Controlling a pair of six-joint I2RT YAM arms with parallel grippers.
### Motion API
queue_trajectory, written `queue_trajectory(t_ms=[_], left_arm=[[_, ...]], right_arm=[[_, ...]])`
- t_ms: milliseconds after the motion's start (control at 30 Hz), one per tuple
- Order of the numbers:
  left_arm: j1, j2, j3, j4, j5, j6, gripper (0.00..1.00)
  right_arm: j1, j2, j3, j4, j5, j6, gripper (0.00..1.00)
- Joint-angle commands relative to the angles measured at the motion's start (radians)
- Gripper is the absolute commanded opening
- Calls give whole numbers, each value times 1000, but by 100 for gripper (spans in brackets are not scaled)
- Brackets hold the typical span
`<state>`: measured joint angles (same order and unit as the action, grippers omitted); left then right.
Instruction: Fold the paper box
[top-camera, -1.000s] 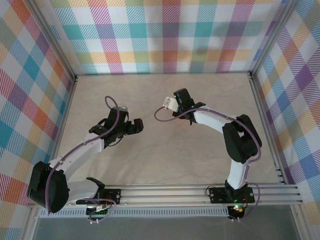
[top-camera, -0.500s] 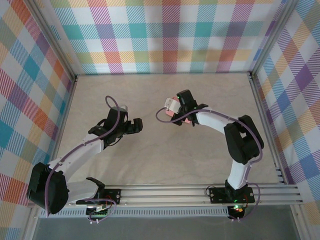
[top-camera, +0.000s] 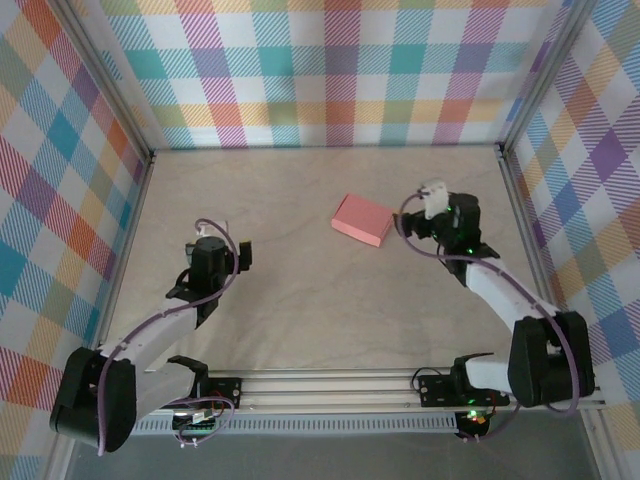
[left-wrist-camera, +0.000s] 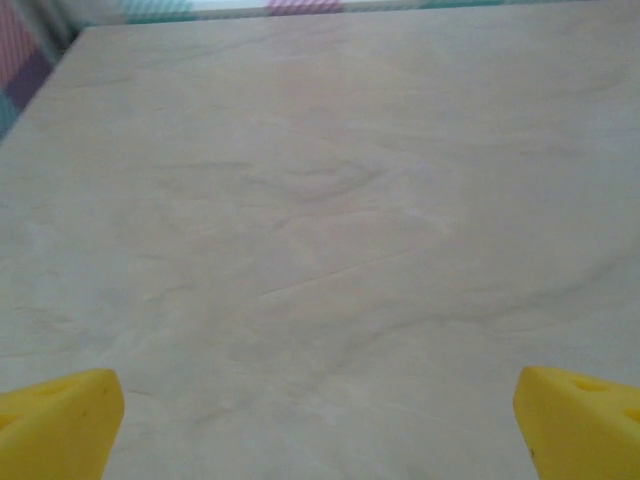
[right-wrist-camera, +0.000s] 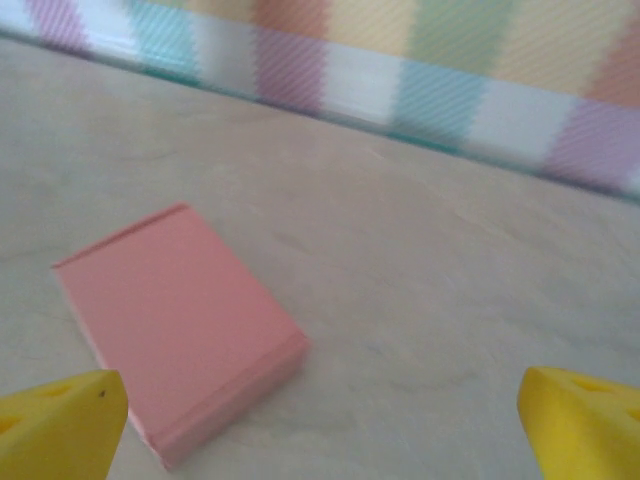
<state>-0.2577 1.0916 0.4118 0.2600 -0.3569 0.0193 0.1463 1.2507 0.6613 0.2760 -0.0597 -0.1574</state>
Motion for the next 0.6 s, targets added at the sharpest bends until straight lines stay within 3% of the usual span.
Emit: queue_trajectory(t_ms=[0, 133, 300, 400, 467, 567], left_arm=[[72, 48, -38, 245, 27, 53, 100], [115, 162, -60, 397, 91, 56, 100], [180, 347, -66, 586, 190, -11, 100], [187, 473, -24, 620, 225, -5, 100], [187, 468, 14, 529, 254, 6, 100], [187, 474, 9, 547, 253, 8, 100]], right_arm=[[-39, -25, -122, 168, 35, 158, 99], [-78, 10, -201, 274, 71, 193, 100], [-107, 23, -207, 276, 60, 155, 100], [-136, 80, -252, 390, 40, 167, 100], [-150, 139, -273, 476, 30, 177, 100], [-170, 251, -291, 598, 3, 193, 100]])
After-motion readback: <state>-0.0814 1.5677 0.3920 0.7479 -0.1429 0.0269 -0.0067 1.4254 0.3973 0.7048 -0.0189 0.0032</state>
